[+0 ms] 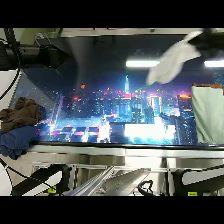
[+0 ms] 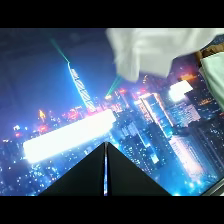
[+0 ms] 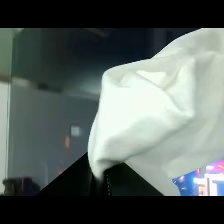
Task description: Fold the shirts.
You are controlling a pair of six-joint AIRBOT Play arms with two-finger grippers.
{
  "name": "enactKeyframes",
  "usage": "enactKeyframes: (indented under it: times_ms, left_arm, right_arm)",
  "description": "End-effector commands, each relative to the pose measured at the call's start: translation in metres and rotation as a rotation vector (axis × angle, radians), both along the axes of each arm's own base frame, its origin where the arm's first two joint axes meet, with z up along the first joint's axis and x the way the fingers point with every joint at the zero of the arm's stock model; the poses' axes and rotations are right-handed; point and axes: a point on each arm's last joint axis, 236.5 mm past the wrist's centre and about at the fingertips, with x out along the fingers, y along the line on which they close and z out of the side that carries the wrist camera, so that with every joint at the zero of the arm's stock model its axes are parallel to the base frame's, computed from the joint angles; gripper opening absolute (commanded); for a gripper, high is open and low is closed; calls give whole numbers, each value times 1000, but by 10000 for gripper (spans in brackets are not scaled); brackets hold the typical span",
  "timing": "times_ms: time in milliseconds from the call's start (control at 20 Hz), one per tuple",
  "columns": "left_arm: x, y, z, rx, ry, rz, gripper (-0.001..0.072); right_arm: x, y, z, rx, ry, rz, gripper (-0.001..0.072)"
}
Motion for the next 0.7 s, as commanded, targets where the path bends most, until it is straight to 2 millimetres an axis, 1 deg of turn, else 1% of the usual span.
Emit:
enactKeyframes:
  times_ms: [0, 50, 150, 250, 300, 350, 400, 500, 600, 650]
  left_arm:
    - [0, 0, 1, -8, 5, 6, 16]
    - [0, 0, 1, -12, 9, 9, 16]
    - [0, 0, 1, -17, 15, 14, 16]
    - [0, 0, 1, -21, 19, 17, 15]
    - [0, 0, 1, -21, 19, 17, 16]
    - [0, 0, 1, -21, 19, 18, 16]
    - [0, 0, 1, -22, 20, 19, 15]
    - [0, 0, 1, -22, 20, 19, 16]
    - [0, 0, 0, -21, 20, 18, 16]
    - [0, 0, 0, -21, 20, 18, 15]
  right_arm:
    - [-25, -104, 23, 26, 4, -221, 13]
    - [-35, -120, 16, 28, 44, -242, 13]
    - [-62, -148, -11, -11, 175, -281, 13]
    - [-95, -169, -43, -73, 346, -331, 13]
    - [-115, -179, -57, -107, 447, -383, 13]
    - [-131, -186, -64, -142, 514, -429, 11]
    - [-147, -192, -62, -173, 553, -481, 10]
    - [-171, -195, -45, -193, 572, -600, 11]
    - [-196, -188, -32, -206, 584, -649, 12]
    - [-212, -182, -35, -201, 629, -671, 12]
